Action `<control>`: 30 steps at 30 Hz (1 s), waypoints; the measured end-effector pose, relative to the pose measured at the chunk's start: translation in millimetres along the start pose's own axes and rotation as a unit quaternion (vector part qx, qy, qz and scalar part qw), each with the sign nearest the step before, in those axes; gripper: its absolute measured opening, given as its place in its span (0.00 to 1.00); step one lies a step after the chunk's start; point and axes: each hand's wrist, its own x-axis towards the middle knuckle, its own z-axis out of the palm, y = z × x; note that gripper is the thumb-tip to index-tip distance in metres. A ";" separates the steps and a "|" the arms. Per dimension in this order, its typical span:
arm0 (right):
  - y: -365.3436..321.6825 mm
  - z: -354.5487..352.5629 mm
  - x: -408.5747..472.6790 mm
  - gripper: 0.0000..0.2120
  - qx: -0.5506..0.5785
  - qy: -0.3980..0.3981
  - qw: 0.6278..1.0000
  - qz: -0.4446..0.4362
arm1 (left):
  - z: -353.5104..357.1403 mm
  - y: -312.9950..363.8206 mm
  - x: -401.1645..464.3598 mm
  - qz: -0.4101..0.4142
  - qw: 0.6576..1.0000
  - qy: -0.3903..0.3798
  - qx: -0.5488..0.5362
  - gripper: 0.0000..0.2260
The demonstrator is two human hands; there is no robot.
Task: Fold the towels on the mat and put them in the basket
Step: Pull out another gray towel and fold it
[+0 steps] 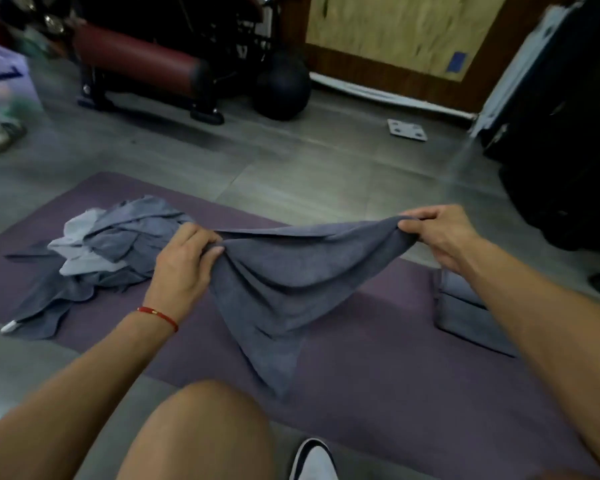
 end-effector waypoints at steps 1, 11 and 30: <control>-5.3 -23.3 -11.5 0.11 0.032 0.022 0.999 0.013 | -6.6 10.2 13.1 0.020 1.000 -0.005 0.001 0.01; 36.2 -161.7 -101.2 0.09 0.116 0.047 0.982 0.139 | -24.0 116.0 120.8 0.231 0.958 -0.153 0.068 0.05; 110.6 -210.7 -117.1 0.06 -0.301 0.054 0.952 -0.024 | 39.0 141.6 107.1 0.172 0.973 -0.152 0.011 0.03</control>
